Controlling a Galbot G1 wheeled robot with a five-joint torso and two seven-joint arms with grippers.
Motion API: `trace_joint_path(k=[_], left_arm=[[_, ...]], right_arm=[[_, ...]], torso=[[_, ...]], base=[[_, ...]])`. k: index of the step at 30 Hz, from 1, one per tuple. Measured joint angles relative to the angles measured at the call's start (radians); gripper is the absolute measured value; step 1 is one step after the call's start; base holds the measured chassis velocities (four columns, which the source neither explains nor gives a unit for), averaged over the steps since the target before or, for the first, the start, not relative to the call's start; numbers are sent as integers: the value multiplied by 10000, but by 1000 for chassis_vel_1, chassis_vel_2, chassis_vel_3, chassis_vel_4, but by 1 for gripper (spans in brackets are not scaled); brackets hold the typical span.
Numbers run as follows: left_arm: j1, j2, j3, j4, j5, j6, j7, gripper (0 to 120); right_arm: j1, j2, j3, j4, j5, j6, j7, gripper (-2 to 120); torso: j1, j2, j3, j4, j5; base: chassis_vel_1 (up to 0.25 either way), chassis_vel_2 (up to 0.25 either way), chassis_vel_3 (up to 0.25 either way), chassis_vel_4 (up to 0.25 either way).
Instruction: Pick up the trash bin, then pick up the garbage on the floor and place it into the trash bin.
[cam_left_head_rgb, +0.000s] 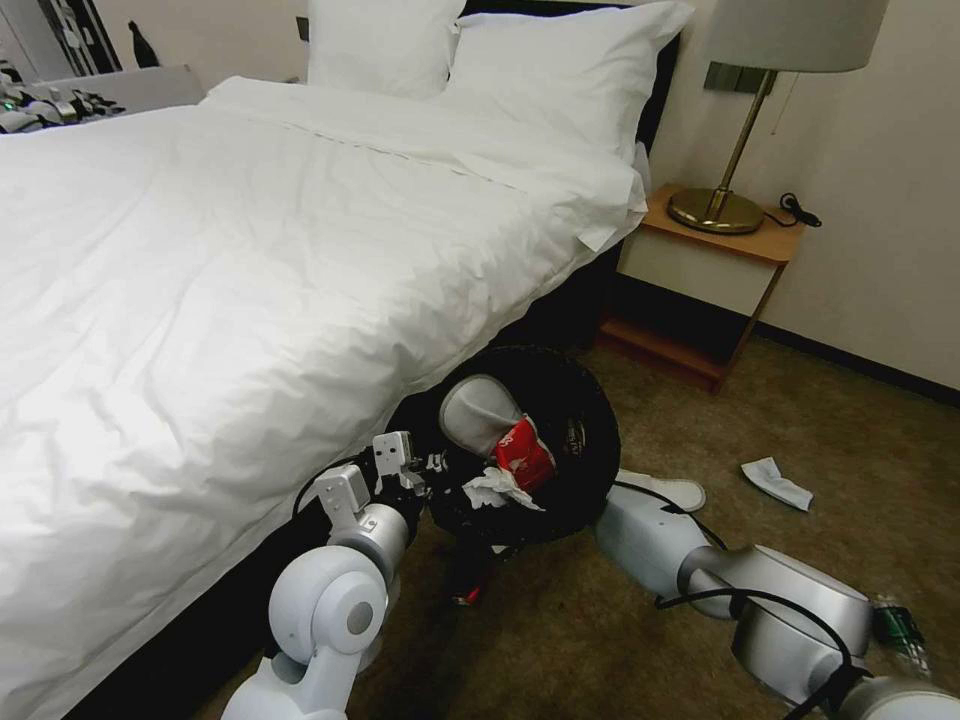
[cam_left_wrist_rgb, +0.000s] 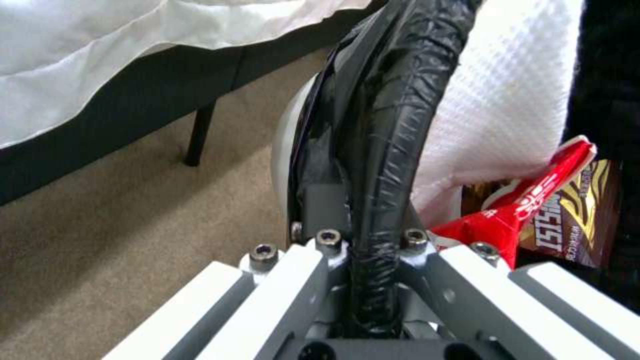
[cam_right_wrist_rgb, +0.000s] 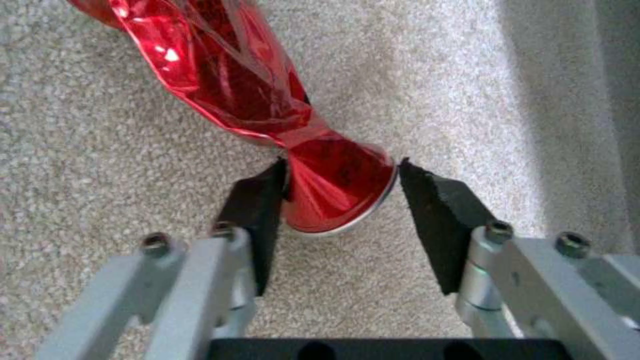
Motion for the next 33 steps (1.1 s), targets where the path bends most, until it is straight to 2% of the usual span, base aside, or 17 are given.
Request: trace_joint_path(k=[2,8,9,11,12,29,33], left_arm=[[-3,-7,5,8,20,-2,7,0],[5,-15,26,51,100,-39,63,0],[9,-18,36,54,122,-49,77,0],[10,-18,41,55,125,-50,81,0],[10,-19,42,69,128,-53,85,0],[-19,-32,41,89,256,-113,161,0],[7,-26,31,56,286,-119,168,0]], right_arm=[[2,0,1,6,16,1,0,33],[13,-9,-3,34,27,3,-25,22],[12,-36,-5,55,33,2,-30,12],[3,-52,-5,60,34,2,-34,7],[-7,-62,-4,64,37,2,-39,1],[7,-43,-22,89,185,-65,78,0],[7,-53,-74,168,243,-146,171,14]], torso=[[0,1,-1,0,0],[1,-1,0,0,0],[0,0,-1,0,0],[0,0,-1,0,0],[0,0,0,0,1],[0,0,0,0,0],[0,0,0,0,0]], base=[[0,0,0,0],[0,0,0,0],[0,0,0,0],[0,0,0,0],[0,0,0,0],[0,0,0,0],[0,0,0,0]])
